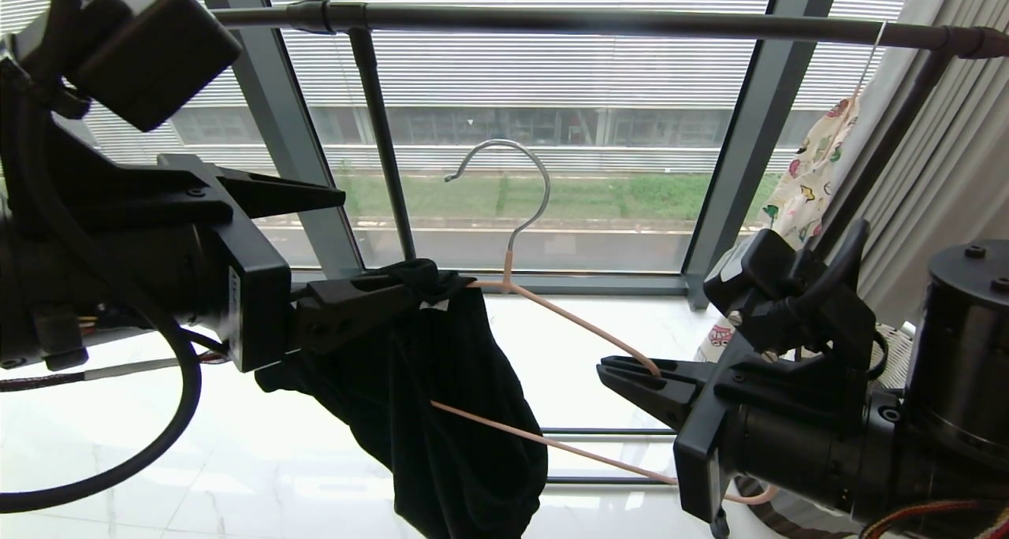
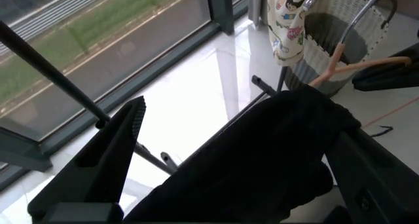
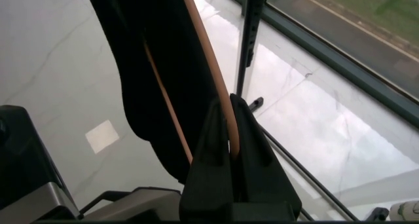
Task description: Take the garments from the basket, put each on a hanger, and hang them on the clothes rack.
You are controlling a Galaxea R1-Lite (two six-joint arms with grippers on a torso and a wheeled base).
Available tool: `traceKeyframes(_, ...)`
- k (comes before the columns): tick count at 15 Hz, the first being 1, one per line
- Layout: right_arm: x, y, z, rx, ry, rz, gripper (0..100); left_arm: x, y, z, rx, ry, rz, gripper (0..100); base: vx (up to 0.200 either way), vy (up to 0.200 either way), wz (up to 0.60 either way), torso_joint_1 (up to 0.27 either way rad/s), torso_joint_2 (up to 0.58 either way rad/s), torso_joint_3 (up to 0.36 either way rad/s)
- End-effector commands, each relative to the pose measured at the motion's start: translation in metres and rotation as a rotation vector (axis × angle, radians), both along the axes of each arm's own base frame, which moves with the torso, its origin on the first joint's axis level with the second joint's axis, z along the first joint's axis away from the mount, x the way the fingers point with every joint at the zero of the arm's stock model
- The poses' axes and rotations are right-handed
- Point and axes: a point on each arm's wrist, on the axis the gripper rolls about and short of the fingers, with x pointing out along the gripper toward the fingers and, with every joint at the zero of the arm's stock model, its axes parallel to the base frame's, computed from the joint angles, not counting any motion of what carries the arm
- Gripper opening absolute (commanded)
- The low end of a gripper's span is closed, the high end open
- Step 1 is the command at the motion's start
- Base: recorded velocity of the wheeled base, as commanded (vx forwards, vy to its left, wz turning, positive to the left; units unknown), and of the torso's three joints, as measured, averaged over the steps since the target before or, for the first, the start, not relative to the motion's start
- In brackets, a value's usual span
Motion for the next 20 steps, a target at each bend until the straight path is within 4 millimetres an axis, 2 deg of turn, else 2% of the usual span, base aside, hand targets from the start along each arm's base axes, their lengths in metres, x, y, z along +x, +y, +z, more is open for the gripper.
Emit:
traceKeyframes(1, 0.000, 0.000, 0.000, 0.002, -0.001, 0.000, 0, 0.003, -0.001, 0.013, 0.002, 0.013, -0.004, 100, 0.000, 0.000, 0.00, 0.000, 0.00, 0.000)
traceKeyframes(5, 0.000, 0.000, 0.001, 0.003, -0.005, 0.001, 0, 0.036, -0.011, 0.017, 0.043, 0.060, 0.053, 100, 0.000, 0.000, 0.00, 0.000, 0.00, 0.000)
traceKeyframes(8, -0.001, -0.002, 0.003, 0.009, -0.009, -0.001, 0, 0.043, -0.014, 0.021, 0.056, 0.078, 0.059, 100, 0.000, 0.000, 0.00, 0.000, 0.00, 0.000)
traceKeyframes(11, -0.001, -0.004, 0.004, 0.011, -0.010, -0.004, 0, 0.030, -0.006, 0.023, 0.046, 0.064, 0.048, 100, 0.000, 0.000, 0.00, 0.000, 0.00, 0.000)
traceKeyframes(12, 0.003, -0.011, 0.000, -0.013, -0.024, -0.025, 0, 0.006, 0.008, 0.024, 0.011, 0.051, -0.021, 100, 0.000, 0.000, 0.00, 0.000, 0.00, 0.000)
traceKeyframes(14, 0.006, -0.022, -0.003, -0.063, -0.078, -0.034, 0, -0.022, 0.025, 0.018, -0.021, 0.053, -0.110, 100, 0.000, 0.000, 0.00, 0.000, 0.00, 0.000)
traceKeyframes(16, 0.001, -0.026, 0.000, -0.063, -0.087, 0.012, 0, -0.036, 0.034, -0.005, -0.001, 0.062, -0.151, 100, 0.000, 0.000, 0.00, 0.000, 0.00, 0.000)
traceKeyframes(18, -0.006, -0.035, 0.002, -0.100, -0.089, 0.066, 0, -0.047, 0.040, -0.035, 0.080, 0.019, -0.222, 100, 0.000, 0.000, 0.00, 0.000, 0.00, 0.000)
traceKeyframes(20, -0.019, -0.042, 0.003, -0.143, -0.097, 0.155, 0, -0.048, 0.040, -0.057, 0.162, -0.007, -0.299, 100, 0.000, 0.000, 0.00, 0.000, 0.00, 0.000)
